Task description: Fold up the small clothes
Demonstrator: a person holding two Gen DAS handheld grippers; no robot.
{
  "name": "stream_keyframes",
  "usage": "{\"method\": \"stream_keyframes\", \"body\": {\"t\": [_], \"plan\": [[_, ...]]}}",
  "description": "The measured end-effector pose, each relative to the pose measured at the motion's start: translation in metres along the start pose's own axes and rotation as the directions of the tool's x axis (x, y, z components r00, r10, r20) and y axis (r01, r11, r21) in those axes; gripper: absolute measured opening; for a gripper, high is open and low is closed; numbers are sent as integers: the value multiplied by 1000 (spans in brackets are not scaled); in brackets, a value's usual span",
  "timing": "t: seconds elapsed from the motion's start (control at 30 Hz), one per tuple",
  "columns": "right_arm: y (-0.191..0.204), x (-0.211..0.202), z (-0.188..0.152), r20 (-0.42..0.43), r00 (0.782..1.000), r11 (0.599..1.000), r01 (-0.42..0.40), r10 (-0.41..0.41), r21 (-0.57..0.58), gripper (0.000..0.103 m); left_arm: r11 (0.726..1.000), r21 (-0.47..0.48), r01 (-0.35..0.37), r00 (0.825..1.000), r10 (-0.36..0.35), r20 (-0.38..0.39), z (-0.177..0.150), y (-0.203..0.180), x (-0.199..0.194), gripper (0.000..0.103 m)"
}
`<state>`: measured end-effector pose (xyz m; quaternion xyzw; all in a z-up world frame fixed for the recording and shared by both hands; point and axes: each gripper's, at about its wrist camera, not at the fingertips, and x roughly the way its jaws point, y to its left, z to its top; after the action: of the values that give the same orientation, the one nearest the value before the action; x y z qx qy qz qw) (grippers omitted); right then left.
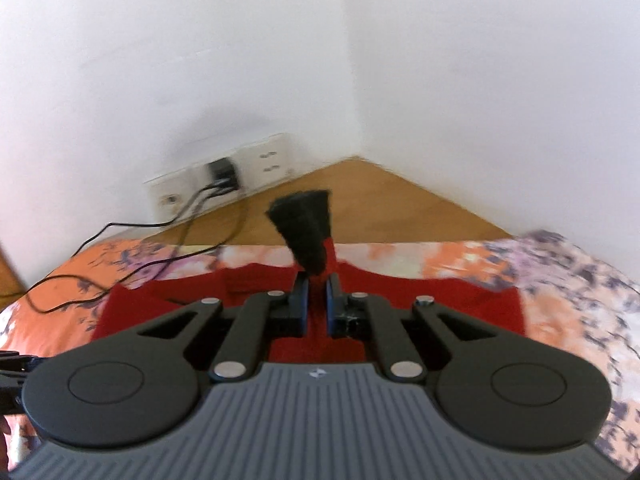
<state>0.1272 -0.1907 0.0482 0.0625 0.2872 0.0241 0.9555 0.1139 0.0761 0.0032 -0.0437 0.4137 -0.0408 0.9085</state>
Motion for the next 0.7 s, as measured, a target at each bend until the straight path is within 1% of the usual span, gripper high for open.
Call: {"method": "stream_keyframes", "body": {"t": [0.1,0.2,0.37,0.43,0.47,0.53,0.7], "plan": [[-25,-6,-8,-10,999,998,39,-39,45,8,1000,9,-1,1000,1,-4,2,-4,6,52],[-45,-5,-22,-41,998,994,56,-52,96,8,1000,20,-5,1000,5,-9,3,-8,11,51],[-68,6,-52,-124,991,979,75,-52,188,9,999,44,-18,1000,19,-19,1,-13,22,51],[-76,11,-65,-159,985,967,101,-64,233,10,998,55,-25,999,26,-24,-1,-14,27,51],[-79,13,-69,-174,983,962,105,-61,252,12,998,60,-26,999,27,-26,-2,-14,29,52],[-85,11,-78,-171,984,951,101,-51,293,18,997,73,-27,999,29,-23,-4,-15,31,52],[-87,-1,-79,-171,984,947,106,-55,303,41,995,93,-26,1000,28,-13,-6,-16,29,51]]}}
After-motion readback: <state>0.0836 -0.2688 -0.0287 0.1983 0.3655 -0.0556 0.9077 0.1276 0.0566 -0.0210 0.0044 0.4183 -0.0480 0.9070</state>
